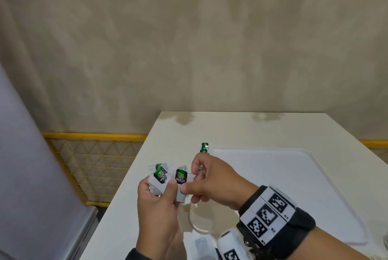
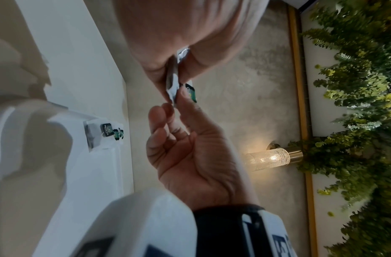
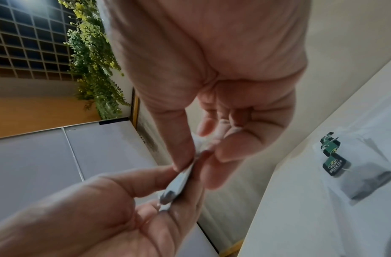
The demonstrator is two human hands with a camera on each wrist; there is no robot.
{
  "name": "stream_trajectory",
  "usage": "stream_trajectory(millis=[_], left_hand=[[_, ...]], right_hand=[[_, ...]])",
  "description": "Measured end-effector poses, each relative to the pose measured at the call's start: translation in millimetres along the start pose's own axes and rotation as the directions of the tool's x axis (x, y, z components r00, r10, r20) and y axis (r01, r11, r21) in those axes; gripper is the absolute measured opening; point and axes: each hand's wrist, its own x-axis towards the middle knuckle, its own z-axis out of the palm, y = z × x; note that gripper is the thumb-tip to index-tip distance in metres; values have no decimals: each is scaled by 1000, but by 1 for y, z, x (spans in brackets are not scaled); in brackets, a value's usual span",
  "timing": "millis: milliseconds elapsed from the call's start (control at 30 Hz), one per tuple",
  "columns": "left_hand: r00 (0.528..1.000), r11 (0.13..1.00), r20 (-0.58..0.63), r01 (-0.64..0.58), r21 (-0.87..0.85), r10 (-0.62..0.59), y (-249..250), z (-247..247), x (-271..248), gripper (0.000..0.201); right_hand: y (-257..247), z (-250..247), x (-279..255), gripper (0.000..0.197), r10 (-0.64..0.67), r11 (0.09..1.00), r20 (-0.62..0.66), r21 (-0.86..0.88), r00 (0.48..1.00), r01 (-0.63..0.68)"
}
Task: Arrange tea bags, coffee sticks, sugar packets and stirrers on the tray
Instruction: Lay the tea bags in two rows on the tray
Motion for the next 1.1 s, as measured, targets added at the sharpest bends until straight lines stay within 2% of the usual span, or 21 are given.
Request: stream_trajectory(millis=[167,267,333,467,567,633,767,900,1100], left_hand=[[995,992,62,81,-92,-75,5,2,-4,20],[980,958,93,191,-212,-175,13,1,-7,17],[972,946,114,226,-232,-205,16,1,-8,14],[977,964,115,197,-177,-179,13,-1,-5,24],[980,972,119,179,-154,-161,13,-1,-4,29],[981,973,120,169,-154,-151,13,-1,-4,29],[992,984,61,119,-129,-112,10,-2,-1,32],[996,989,8,91,-120,-90,8,-6,4,28],[994,989,38,110,-97,-106,4,-12,9,28]], right_hand=[[4,-4,0,21,-49,997,-76,-59,996,44],[4,-8,-1,17,-55,996,-66,-79,996,49],[5,-10,-1,13,-55,992,-57,-116,997,48],[7,-12,-2,11,-63,993,-32,-103,998,59],[8,-14,-1,29,-60,997,-31,-41,998,59],[8,-16,-1,32,-61,998,-39,-6,997,61],[9,-19,1,23,-50,997,-26,55,998,51],[15,-29,3,12,18,997,36,81,999,-21],[27,-37,9,12,138,978,107,140,985,-152]])
